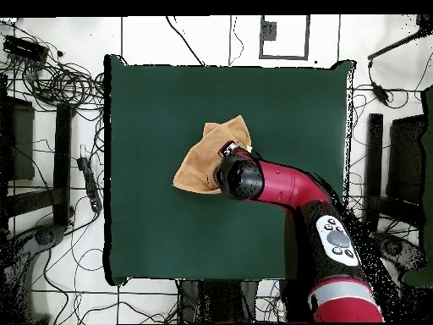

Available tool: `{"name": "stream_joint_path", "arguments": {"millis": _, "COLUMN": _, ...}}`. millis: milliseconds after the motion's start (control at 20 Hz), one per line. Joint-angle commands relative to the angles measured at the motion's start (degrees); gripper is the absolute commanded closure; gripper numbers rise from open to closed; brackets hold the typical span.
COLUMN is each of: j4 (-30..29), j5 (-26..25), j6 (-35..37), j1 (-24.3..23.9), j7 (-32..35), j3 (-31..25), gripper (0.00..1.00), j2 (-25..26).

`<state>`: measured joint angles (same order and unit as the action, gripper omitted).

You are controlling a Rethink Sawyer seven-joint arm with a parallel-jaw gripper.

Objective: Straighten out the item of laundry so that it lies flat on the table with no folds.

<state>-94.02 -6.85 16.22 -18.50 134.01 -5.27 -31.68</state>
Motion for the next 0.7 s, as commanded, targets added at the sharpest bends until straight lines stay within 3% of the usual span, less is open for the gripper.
{"name": "stream_joint_path", "arguments": {"millis": 50, "j4": -6.0, "j5": -2.4, "j6": 4.7, "j1": -1.9, "j7": -3.6, "j3": -7.7, "gripper": 0.00, "j2": 0.0}}
{"name": "stream_joint_path", "arguments": {"millis": 700, "j4": -2.0, "j5": -6.9, "j6": 3.3, "j1": 3.5, "j7": -1.0, "j3": -2.1, "gripper": 0.00, "j2": 0.4}}
